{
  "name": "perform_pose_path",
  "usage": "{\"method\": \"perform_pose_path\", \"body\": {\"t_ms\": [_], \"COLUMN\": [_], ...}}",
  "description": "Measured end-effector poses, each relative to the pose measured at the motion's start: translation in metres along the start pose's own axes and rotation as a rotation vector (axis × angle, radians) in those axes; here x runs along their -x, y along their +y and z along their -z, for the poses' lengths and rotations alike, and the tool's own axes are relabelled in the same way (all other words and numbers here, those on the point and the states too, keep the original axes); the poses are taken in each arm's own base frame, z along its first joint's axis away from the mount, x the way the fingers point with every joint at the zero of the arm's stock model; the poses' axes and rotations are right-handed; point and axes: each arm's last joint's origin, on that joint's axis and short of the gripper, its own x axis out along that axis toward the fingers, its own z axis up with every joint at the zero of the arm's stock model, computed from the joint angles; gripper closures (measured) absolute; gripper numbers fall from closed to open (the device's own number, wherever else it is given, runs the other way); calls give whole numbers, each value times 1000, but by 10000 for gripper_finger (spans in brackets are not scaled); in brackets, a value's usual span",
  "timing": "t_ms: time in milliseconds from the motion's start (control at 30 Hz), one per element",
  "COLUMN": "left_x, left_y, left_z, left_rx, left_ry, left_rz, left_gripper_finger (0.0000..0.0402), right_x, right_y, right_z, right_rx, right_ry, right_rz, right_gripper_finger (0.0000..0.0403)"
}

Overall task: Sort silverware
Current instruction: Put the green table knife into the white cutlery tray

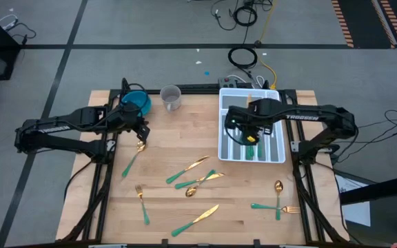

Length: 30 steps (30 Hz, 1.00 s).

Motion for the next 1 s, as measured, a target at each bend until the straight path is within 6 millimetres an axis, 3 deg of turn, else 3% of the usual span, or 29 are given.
{"method": "perform_pose_path", "body": {"t_ms": [467,667,1000], "left_x": [0,0,0], "left_y": [1,2,2], "left_z": [0,0,0], "left_rx": [-3,-6,-8], "left_ry": [-17,-11,-11], "left_rz": [-34,-39,-39], "left_gripper_finger": [279,279,279], "right_x": [-77,-94,-103], "right_y": [-19,-24,-25], "right_z": [-7,-13,-26], "right_rx": [125,117,74], "right_ry": [-79,-132,-220], "right_rz": [-76,-110,-143], "right_gripper_finger": [403,403,403]}}
